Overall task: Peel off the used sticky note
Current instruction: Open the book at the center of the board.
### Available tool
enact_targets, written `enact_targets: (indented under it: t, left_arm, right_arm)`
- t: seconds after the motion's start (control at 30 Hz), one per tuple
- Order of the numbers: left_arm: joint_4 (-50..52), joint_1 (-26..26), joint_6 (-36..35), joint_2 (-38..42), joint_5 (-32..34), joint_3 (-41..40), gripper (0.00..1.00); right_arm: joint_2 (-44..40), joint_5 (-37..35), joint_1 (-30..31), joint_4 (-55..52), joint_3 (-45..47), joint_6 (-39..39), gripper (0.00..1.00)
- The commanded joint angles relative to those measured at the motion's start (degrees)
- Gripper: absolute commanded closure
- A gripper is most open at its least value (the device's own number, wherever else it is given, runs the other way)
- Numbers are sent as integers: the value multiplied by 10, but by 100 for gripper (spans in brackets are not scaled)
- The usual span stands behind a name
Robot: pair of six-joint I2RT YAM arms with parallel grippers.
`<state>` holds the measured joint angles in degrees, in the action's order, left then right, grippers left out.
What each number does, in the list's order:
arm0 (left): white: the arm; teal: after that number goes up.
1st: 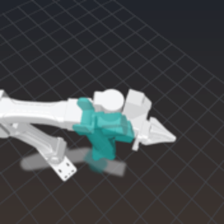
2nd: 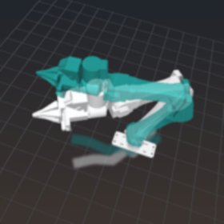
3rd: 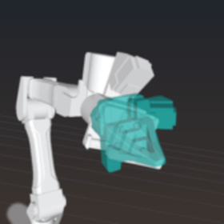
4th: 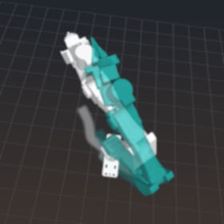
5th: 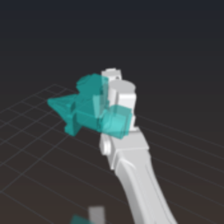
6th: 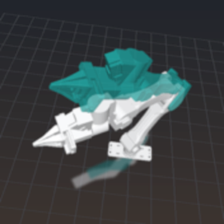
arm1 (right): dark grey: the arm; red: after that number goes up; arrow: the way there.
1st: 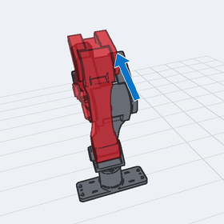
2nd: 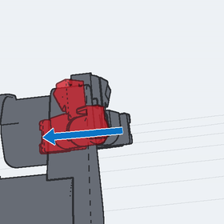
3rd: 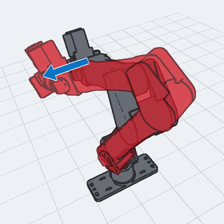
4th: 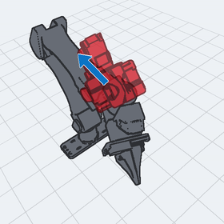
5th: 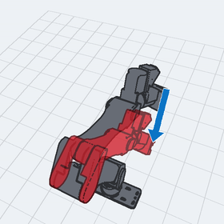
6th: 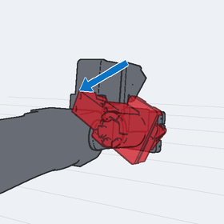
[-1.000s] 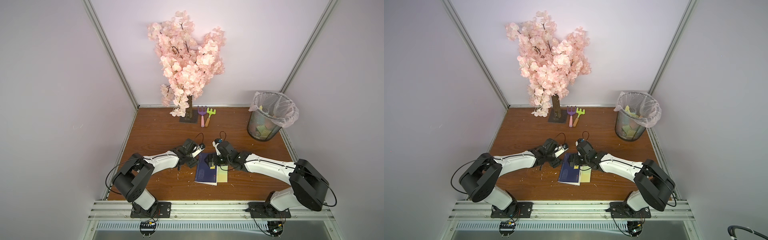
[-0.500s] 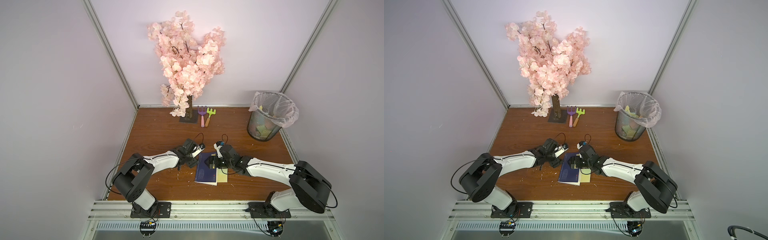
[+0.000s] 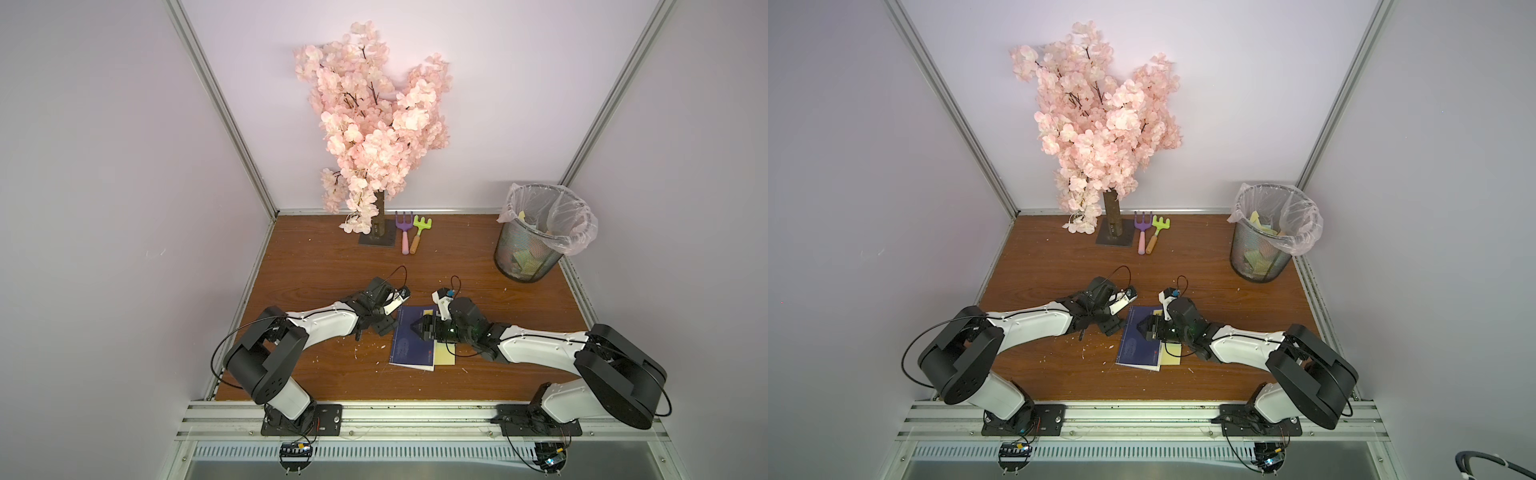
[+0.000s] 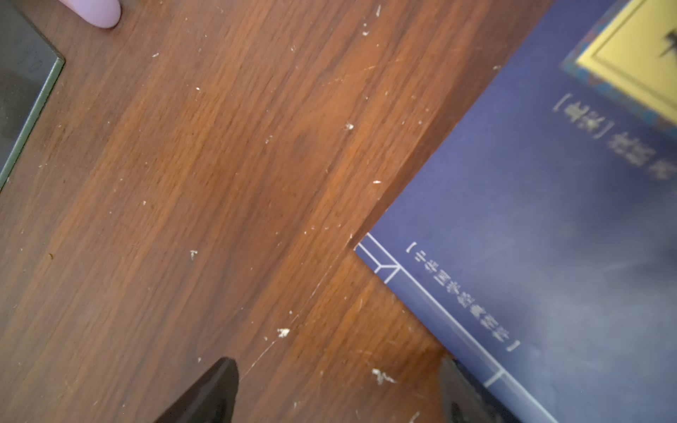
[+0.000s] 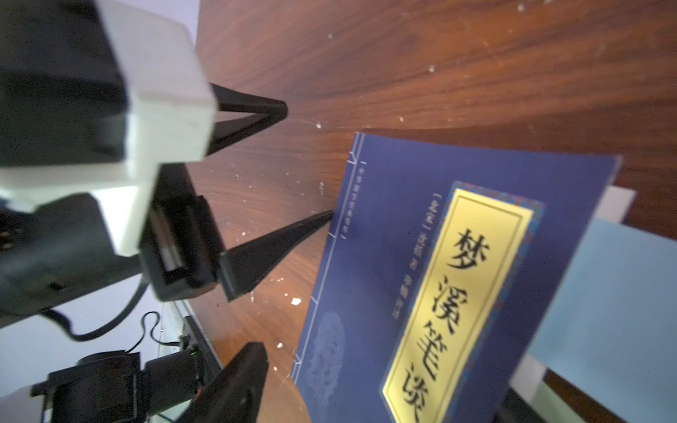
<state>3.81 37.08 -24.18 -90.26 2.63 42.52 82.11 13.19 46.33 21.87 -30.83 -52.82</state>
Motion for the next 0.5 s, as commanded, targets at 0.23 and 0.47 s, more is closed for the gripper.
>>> enact_targets:
  t: [0.23, 0.47]
  left_arm:
    - [134, -45, -31, 22, -33, 23, 12]
    - [220, -44, -14, 106, -55, 89, 9]
  right_arm:
    - [7, 2, -3, 42, -19, -33, 38]
    - [-21, -84, -8, 1, -23, -62, 88]
